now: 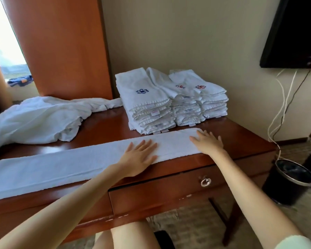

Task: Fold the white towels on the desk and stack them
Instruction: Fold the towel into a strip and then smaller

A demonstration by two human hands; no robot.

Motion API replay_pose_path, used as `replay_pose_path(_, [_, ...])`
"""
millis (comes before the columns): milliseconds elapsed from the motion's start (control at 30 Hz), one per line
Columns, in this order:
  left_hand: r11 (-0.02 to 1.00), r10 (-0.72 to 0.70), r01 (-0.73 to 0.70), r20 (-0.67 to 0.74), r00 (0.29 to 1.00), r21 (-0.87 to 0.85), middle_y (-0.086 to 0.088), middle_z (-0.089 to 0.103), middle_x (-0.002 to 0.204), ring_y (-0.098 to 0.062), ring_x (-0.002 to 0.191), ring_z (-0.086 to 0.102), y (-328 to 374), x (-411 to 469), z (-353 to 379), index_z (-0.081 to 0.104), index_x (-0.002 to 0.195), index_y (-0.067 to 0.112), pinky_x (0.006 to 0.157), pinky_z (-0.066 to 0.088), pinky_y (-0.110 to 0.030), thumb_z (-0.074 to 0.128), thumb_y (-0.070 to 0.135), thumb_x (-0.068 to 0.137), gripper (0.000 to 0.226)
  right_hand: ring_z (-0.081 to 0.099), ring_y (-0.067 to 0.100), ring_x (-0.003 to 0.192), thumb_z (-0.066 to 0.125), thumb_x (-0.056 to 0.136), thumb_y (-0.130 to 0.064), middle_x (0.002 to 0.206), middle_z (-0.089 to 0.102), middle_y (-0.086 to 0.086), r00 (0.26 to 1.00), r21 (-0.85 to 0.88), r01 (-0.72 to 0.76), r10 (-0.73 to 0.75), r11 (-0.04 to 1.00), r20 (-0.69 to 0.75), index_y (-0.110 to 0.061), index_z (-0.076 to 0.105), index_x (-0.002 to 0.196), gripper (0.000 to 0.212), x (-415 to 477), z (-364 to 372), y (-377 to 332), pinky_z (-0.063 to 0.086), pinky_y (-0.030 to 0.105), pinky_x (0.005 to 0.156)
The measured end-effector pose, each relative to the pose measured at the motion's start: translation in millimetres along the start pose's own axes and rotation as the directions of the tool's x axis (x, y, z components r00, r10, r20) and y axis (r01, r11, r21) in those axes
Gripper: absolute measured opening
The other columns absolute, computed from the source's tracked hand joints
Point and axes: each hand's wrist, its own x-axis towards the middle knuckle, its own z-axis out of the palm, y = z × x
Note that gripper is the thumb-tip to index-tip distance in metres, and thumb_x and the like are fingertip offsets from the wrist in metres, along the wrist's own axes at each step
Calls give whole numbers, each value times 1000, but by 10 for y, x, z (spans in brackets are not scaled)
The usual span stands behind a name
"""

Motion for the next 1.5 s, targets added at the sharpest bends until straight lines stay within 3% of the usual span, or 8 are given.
replay_pose_path(300, [965, -257, 253, -52, 965, -73, 9, 4, 161, -8, 148, 0, -993, -981, -193, 14, 153, 35, 119, -2, -33, 21, 46, 103, 51, 5, 19, 150, 28, 105, -40, 162, 11, 4, 793, 7, 608, -607, 794, -56, -22, 19, 154, 53, -592, 221, -1755, -1, 41, 119])
replay_pose_path(533, [653, -757, 748, -109, 644, -120, -2, 8, 162, -23, 149, 9, -2128, -2552, -325, 15, 153, 33, 117, 7, -49, 22, 48, 103, 53, 9, 18, 149, 33, 99, -55, 162, 15, 5, 558, 72, 827, -830, 557, 2, -19, 24, 153, 66, -1476, 675, -3308, 2, 40, 119])
replay_pose_path(767, [556, -825, 773, -311, 471, -304, -11, 59, 110, -30, 110, 54, -2151, -2714, -505, 62, 104, 11, 93, 43, -41, 57, 38, 89, 31, 8, 21, 149, 35, 92, -69, 162, 12, 7, 517, 40, 856, -856, 516, -10, -10, 14, 154, 88, -1898, 1046, -4180, 5, 44, 120])
replay_pose_path(967, [499, -820, 419, -257, 511, -758, -2, 55, 78, -18, 75, 56, -1904, -2328, -811, 53, 87, 11, 68, 45, -30, 63, 15, 87, 11, 43, 27, 133, 56, 85, -59, 144, 48, 7, 610, 360, 761, -784, 539, -116, -13, 19, 152, 89, -1978, 982, -4251, 35, 44, 107])
replay_pose_path(1067, [499, -750, 120, -359, 555, -858, -12, 64, 100, -26, 93, 64, -1611, -2055, -1008, 52, 115, 8, 70, 49, -28, 64, 15, 91, 28, 60, 32, 103, 49, 93, -18, 113, 66, 12, 779, 924, 306, -618, 228, -105, -9, 50, 131, 40, -1872, 747, -4116, 46, 33, 79])
replay_pose_path(1133, [582, -656, 22, -453, 604, -813, -10, 66, 110, -21, 97, 64, -1357, -1845, -1117, 51, 121, 13, 70, 46, -25, 60, 22, 94, 30, 61, 24, 89, 47, 95, -9, 95, 65, 7, 857, 1000, 29, -515, 5, -22, -2, 56, 121, 29, -1681, 497, -3897, 46, 22, 69])
replay_pose_path(1367, [909, -298, 76, -512, 805, -409, -1, 38, 150, -17, 135, 39, -537, -1119, -846, 18, 151, 23, 100, 34, -27, 65, 49, 85, 85, 62, 19, 78, 60, 83, 0, 91, 66, 6, 972, 963, 222, -50, -153, -232, -11, 62, 89, 13, -828, -372, -2314, 50, 22, 61])
replay_pose_path(1500, [983, -163, 126, -314, 935, -136, 3, 10, 162, -21, 144, 23, -140, -637, -470, -1, 154, 29, 111, 31, -34, 64, 58, 81, 102, 61, 22, 85, 60, 84, 3, 97, 63, 7, 971, 973, 228, 79, -38, -224, -11, 59, 89, 15, -466, -463, -1113, 51, 34, 76])
